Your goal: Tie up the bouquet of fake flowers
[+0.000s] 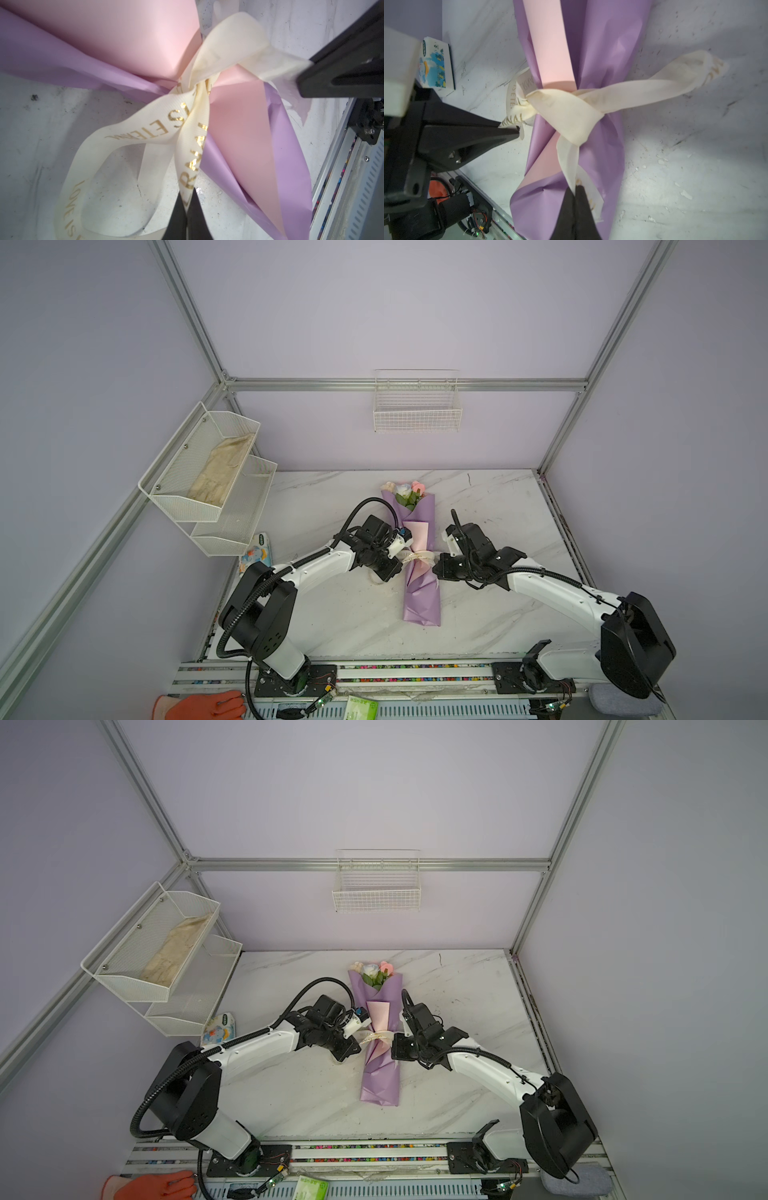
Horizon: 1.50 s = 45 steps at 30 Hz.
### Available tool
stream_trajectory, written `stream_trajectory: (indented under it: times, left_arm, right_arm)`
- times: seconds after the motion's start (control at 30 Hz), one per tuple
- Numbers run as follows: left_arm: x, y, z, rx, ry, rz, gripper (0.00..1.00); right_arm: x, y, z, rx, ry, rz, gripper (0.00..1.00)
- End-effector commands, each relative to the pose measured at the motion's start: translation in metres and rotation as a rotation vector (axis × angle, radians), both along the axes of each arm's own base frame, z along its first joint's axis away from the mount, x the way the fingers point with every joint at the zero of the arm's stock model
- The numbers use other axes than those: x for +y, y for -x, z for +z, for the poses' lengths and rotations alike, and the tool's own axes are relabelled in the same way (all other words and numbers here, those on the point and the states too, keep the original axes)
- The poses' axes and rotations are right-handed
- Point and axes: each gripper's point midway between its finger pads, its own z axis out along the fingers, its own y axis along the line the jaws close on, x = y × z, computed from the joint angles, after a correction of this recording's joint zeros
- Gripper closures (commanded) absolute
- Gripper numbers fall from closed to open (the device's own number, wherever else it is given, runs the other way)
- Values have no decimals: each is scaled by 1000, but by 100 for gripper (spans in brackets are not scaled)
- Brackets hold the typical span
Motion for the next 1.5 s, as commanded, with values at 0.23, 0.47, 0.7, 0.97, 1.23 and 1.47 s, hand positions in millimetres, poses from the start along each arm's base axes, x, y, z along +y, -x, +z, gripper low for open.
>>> stream_trajectory:
  times: [0.23, 0.47, 0.7, 0.97, 1.23, 1.47]
  left_arm:
    - [-12, -19, 25, -47, 53, 13, 100]
    - [-12, -19, 26, -46, 54, 12, 100]
    - [-11, -19, 27, -51, 52, 8, 100]
    - [-15, -19, 27, -41, 61, 3, 100]
    - [-17, -22, 28, -43, 66, 0, 100]
    - [-19, -22, 30, -43, 74, -4, 100]
  right_arm:
    - [10, 95, -21, 254, -39, 219, 100]
    - [4, 99, -6, 227, -14, 250, 78]
    - [-73, -12, 33, 74, -76, -232, 55]
    - [-40, -82, 56, 87, -470, -364, 52]
    - [-3, -104, 36, 127, -426, -386, 53]
    - [5, -115, 5, 140, -313, -457, 58]
